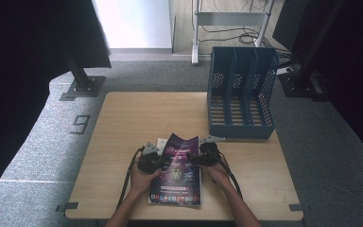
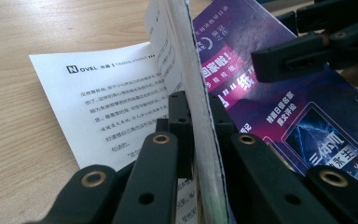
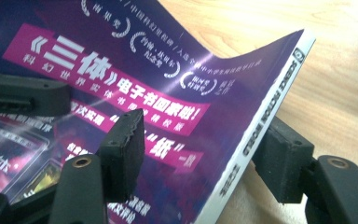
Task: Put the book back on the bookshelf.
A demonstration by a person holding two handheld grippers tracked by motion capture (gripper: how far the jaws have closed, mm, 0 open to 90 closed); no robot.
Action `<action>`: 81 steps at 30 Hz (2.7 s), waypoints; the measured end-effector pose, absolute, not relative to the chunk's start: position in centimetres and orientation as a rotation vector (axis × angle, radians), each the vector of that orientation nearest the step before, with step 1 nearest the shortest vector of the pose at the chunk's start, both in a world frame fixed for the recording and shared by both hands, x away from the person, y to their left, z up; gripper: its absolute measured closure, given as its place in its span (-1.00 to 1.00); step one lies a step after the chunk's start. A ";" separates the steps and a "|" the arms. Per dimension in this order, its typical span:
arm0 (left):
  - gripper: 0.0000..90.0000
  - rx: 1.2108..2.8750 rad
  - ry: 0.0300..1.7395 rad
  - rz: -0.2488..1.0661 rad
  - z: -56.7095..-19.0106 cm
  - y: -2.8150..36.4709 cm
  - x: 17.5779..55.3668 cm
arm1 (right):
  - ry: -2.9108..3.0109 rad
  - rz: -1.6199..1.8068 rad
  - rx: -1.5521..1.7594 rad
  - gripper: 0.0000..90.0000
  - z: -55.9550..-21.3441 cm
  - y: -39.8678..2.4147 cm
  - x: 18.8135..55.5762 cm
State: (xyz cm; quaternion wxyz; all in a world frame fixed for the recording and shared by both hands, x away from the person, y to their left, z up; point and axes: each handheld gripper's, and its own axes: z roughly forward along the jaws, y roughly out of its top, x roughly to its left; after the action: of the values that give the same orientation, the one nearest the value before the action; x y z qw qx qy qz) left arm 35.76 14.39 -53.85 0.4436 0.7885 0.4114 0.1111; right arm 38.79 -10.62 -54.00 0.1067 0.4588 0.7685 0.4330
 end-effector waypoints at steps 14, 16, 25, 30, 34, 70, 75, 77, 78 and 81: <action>0.87 1.958 1.022 0.273 -53.9 14.4 35.8 | 2.264 1.242 1.354 -0.05 -53.9 -10.5 40.4; 0.88 1.958 1.022 0.274 -53.9 14.4 35.8 | 2.272 1.244 1.349 -0.03 -53.9 -10.6 40.5; 0.87 1.957 1.023 0.273 -53.9 14.4 35.8 | 2.301 1.241 1.344 0.21 -54.1 -10.7 40.7; 0.87 1.952 1.022 0.276 -53.9 14.4 35.8 | 2.319 1.265 1.358 0.37 -54.0 -11.1 40.7; 0.87 1.950 1.018 0.268 -53.9 14.4 35.8 | 2.323 1.286 1.348 0.42 -53.6 -11.4 40.4; 0.86 1.838 0.932 0.295 -51.2 15.1 34.7 | 2.176 1.456 1.126 0.47 -50.2 -12.5 37.2; 0.86 1.816 0.909 0.318 -50.2 15.2 34.2 | 2.140 1.481 1.080 0.48 -49.3 -12.6 36.7; 0.87 1.805 0.904 0.324 -50.0 15.3 34.1 | 2.127 1.491 1.065 0.49 -49.0 -12.6 36.5; 0.87 1.805 0.904 0.324 -50.0 15.3 34.1 | 2.127 1.491 1.065 0.49 -49.0 -12.6 36.5; 0.87 1.794 0.895 0.332 -49.7 15.3 33.9 | 2.110 1.501 1.036 0.49 -48.4 -12.6 36.1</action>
State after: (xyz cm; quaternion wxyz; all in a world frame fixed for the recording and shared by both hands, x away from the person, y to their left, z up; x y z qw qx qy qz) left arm 33.90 15.33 -49.70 0.5267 0.7505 0.3742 0.1388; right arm 36.07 -12.57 -48.42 0.1755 0.3659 0.7448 0.5298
